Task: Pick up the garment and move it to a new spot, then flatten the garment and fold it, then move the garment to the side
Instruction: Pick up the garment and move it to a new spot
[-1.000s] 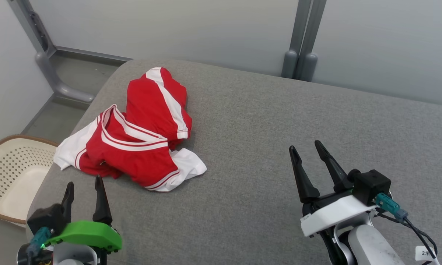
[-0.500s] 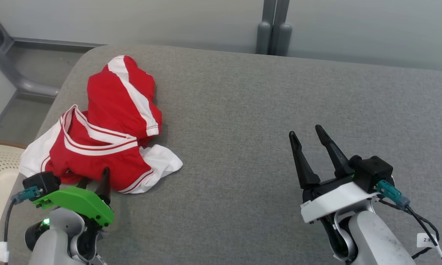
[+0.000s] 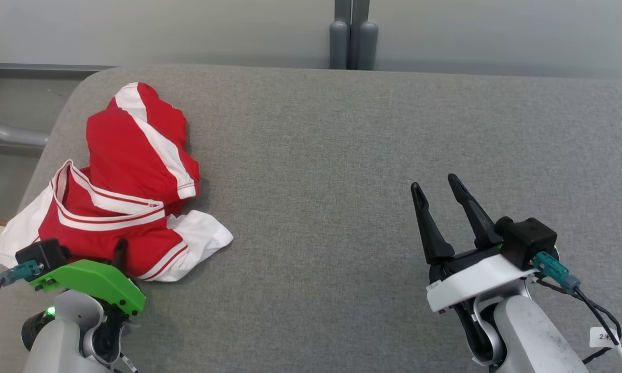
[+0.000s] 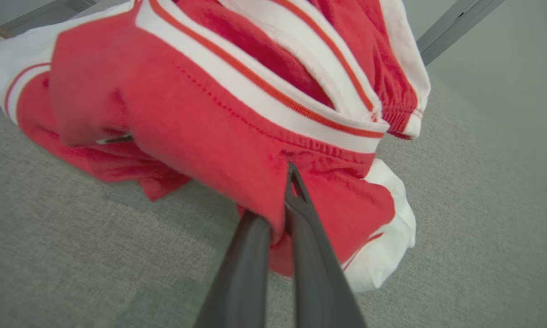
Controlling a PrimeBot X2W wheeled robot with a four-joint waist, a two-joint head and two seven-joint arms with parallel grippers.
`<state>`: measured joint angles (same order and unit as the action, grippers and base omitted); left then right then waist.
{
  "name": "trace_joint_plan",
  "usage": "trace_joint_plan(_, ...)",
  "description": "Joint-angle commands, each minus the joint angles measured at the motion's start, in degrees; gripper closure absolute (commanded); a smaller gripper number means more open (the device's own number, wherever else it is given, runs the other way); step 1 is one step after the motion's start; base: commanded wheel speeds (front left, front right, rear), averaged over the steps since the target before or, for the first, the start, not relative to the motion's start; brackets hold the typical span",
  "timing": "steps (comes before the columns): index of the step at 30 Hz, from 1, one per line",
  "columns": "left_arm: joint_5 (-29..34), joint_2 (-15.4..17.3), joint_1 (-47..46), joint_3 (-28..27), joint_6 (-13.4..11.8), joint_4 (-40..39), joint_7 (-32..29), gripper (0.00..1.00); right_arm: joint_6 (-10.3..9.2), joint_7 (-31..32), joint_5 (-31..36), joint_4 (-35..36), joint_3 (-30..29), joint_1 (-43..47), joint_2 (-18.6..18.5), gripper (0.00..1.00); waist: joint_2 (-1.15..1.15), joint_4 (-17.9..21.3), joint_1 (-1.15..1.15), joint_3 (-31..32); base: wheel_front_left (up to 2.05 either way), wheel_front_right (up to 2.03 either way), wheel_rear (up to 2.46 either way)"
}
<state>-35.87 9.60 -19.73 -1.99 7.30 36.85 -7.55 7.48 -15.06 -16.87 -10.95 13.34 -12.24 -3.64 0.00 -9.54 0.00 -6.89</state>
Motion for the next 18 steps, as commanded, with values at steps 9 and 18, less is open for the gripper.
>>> trace_joint_plan(9,1.0,4.6,2.2,2.4,0.2,-10.2,-1.4,1.0,0.02,-0.2,-1.0,-0.6,0.1,2.3,0.5,0.0,0.0,-3.0,0.0,5.7,0.0,0.0,0.0)
trace_joint_plan(18,4.7,10.3,-3.2,5.0,-1.7,-29.3,-9.9,1.0,0.02,-0.2,-2.3,-0.3,0.7,3.1,0.7,0.0,0.0,-1.2,0.0,7.7,0.0,0.0,0.0)
